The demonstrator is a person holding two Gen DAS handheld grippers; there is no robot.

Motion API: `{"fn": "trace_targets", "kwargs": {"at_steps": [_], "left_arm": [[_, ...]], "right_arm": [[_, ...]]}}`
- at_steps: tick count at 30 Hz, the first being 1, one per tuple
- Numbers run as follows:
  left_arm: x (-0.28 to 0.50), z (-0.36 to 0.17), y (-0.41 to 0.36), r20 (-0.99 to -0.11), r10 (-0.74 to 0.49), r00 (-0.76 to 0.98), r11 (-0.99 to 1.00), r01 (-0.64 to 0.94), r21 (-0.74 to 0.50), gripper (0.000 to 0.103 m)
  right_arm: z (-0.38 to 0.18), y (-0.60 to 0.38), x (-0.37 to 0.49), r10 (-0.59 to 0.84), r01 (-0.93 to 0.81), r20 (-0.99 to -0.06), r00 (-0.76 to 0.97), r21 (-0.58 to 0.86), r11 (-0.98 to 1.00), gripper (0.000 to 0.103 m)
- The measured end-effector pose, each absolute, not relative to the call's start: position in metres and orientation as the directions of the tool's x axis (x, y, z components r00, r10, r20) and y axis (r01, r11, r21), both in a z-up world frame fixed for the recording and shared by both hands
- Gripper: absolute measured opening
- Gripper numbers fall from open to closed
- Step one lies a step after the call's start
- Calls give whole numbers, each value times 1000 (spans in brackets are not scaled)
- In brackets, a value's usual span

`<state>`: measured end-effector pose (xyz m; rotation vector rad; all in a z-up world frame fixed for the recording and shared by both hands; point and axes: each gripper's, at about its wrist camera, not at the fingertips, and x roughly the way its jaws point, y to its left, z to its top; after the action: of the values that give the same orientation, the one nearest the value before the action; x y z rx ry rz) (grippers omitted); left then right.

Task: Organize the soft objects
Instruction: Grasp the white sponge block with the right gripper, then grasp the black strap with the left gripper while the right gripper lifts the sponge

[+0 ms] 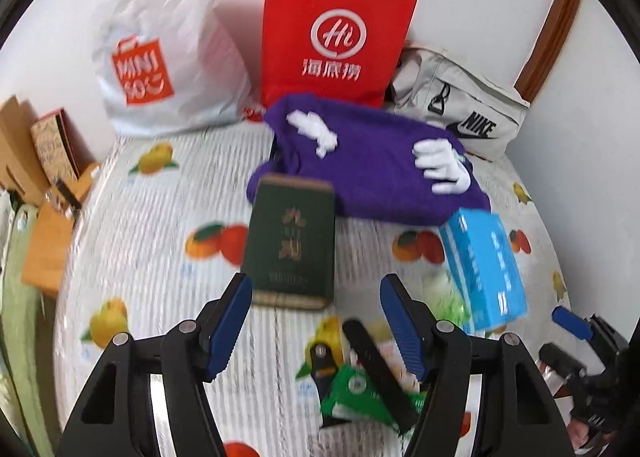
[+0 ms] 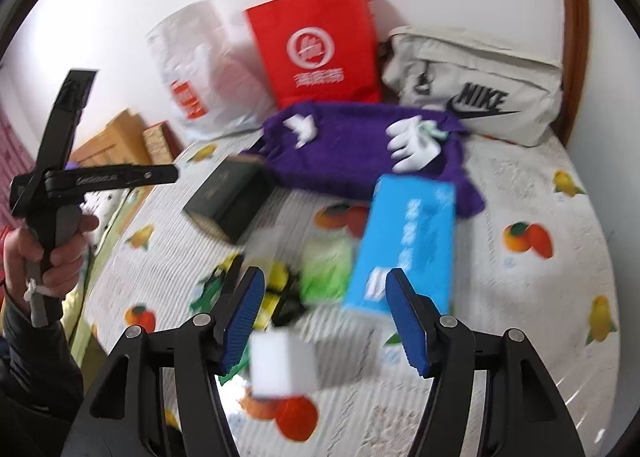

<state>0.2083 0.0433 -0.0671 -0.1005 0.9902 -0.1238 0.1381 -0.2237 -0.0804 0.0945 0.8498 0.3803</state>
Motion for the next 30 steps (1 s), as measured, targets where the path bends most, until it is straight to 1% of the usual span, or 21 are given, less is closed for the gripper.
{"fn": "trace_targets", "kwargs": {"at_steps": [2, 5, 12, 13, 14, 15, 16, 23, 26, 30], "left_arm": [[196, -77, 45, -827, -163, 538, 986, 62, -153, 65], [183, -88, 45, -835, -136, 534, 990, 49, -130, 65], [162, -107, 41, -846, -163, 507, 986, 66, -150, 65], [159, -111, 39, -851, -168, 498, 986, 72, -152, 65], [157, -113, 38, -852, -171, 495, 985, 75, -154, 65], [155, -116, 36, -856, -175, 487, 985, 80, -156, 65], [152, -119, 33, -859, -178, 479, 984, 86, -156, 65], [146, -134, 10, -865, -240, 441, 970, 137, -199, 65], [150, -144, 0, -870, -262, 417, 965, 137, -225, 65], [156, -156, -7, -871, -298, 390, 955, 130, -268, 65]], "right_arm": [[-91, -216, 126, 376, -316, -719, 585, 225, 922, 65], [-107, -203, 110, 387, -352, -726, 569, 210, 912, 65], [-141, -182, 98, 335, -358, -750, 570, 140, 923, 63], [-144, -181, 99, 331, -357, -749, 573, 135, 924, 58], [-147, -179, 99, 327, -356, -749, 577, 130, 925, 49], [-150, -178, 99, 328, -359, -747, 578, 129, 925, 43], [-153, -176, 100, 324, -359, -746, 581, 122, 926, 30], [-150, -181, 96, 301, -337, -720, 626, 99, 936, 30], [-143, -194, 92, 300, -311, -710, 637, 120, 943, 30], [-137, -214, 83, 259, -261, -703, 662, 108, 959, 31]]}}
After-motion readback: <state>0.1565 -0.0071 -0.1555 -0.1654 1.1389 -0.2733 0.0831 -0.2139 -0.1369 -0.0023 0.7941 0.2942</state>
